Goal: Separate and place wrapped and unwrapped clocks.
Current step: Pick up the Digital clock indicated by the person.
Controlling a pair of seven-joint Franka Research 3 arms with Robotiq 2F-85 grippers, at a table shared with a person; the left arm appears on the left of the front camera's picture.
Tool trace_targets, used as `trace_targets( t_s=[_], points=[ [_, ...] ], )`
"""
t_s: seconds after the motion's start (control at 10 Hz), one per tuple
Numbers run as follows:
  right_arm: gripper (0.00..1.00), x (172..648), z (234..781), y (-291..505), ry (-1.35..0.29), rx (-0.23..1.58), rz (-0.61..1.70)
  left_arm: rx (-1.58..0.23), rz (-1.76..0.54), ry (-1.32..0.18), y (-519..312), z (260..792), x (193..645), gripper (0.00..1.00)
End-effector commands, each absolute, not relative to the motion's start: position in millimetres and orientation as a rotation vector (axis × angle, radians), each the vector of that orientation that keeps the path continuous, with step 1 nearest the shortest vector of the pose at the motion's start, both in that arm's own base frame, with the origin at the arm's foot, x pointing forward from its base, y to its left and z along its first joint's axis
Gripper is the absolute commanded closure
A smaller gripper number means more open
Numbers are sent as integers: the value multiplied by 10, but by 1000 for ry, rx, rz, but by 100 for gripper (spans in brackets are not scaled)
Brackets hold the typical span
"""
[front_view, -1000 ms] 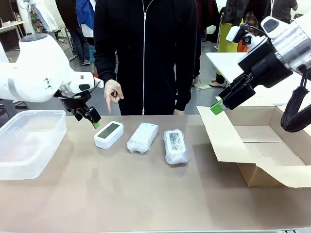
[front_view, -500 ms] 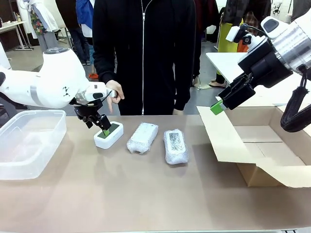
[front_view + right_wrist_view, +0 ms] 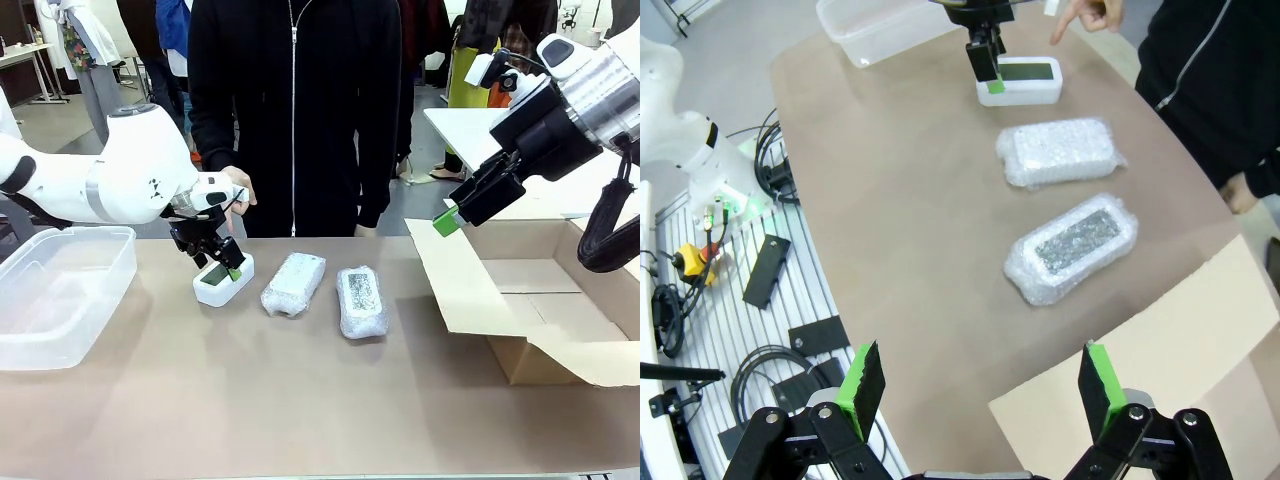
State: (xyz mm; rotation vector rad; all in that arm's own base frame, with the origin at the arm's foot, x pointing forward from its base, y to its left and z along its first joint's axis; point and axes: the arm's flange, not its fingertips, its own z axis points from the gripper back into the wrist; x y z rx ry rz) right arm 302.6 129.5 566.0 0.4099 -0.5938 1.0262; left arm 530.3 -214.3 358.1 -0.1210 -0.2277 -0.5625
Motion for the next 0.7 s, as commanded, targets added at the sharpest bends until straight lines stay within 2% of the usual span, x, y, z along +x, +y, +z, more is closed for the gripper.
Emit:
trace_targets(
  t_s=[0.0,0.6],
  points=[
    [0,3021,5652,1281,-585,416,1025,-94,-589,-209,-2104,3527,5471,0],
    [0,3021,5652,1281,-585,416,1025,-50,-646,-201,-2154,3389,5532,0]
  ],
)
